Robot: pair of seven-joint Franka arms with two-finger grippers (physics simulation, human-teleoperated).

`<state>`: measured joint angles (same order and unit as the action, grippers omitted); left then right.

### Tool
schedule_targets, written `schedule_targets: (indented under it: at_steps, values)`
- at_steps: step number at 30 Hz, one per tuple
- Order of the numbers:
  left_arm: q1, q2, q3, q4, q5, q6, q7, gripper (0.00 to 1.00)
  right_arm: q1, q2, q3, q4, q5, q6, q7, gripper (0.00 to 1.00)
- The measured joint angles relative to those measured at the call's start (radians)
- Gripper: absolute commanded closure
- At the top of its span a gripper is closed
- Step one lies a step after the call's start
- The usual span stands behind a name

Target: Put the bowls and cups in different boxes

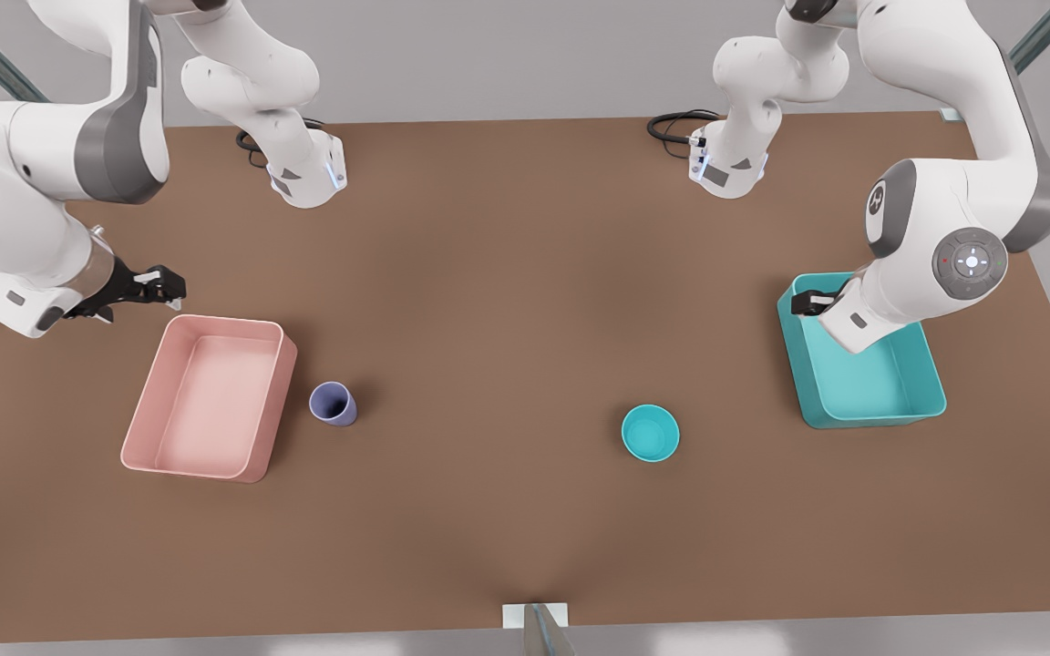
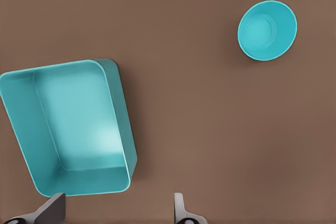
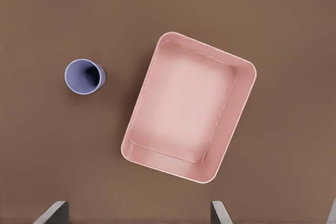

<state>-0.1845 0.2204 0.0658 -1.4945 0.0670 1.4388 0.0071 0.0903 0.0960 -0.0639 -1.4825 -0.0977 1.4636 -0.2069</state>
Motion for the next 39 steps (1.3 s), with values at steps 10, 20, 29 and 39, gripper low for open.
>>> schedule_targets:
  at_steps: [10, 20, 29, 39]
  values:
    - [-0.004, 0.444, -0.033, 0.203, -0.239, 0.207, 0.001, 0.0, 0.107, 0.329, 0.006, 0.014, 0.089, 0.157, 0.01, 0.0]
    - [-0.029, 0.608, -0.09, 0.226, -0.348, 0.468, -0.006, 0.0, 0.136, 0.434, 0.006, -0.087, 0.16, 0.441, 0.022, 0.0]
    - [-0.031, 0.68, -0.102, 0.179, -0.354, 0.58, -0.031, 0.21, 0.127, 0.408, 0.004, -0.229, 0.156, 0.557, 0.027, 0.0]
    - [-0.044, 0.664, -0.102, 0.176, -0.382, 0.606, -0.073, 0.79, 0.12, 0.46, 0.0, -0.28, 0.156, 0.673, 0.03, 0.0]
